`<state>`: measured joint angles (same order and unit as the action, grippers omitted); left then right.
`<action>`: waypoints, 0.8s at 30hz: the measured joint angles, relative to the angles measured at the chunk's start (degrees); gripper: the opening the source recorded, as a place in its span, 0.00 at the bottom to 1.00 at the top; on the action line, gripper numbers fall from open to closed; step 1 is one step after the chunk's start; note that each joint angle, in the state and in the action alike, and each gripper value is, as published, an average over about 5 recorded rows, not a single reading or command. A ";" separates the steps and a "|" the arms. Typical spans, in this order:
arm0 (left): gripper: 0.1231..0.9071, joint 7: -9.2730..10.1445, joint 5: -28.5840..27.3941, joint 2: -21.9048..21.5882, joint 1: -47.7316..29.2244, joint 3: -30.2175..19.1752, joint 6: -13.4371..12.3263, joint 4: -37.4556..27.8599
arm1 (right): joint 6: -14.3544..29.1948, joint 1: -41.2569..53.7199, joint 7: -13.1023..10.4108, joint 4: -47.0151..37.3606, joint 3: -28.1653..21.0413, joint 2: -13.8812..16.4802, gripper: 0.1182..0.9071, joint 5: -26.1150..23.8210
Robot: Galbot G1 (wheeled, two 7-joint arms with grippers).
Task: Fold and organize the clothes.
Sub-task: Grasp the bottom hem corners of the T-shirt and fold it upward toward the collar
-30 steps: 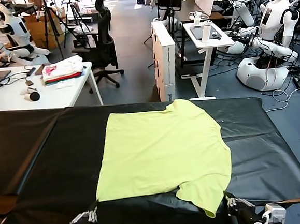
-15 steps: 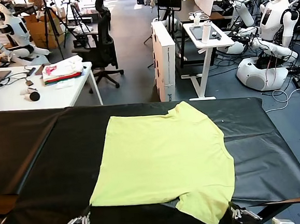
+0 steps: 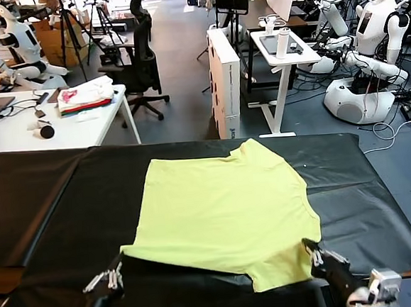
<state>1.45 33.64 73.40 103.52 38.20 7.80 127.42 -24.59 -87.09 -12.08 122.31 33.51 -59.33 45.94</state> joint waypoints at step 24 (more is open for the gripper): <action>0.03 1.50 0.60 -3.00 -20.62 -4.82 3.58 -14.95 | -0.69 21.55 -1.34 -18.36 -12.35 -0.02 0.03 -0.72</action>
<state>2.95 34.24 70.40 82.90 33.38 11.37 112.48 -25.28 -65.54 -13.42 103.95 21.16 -59.34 45.22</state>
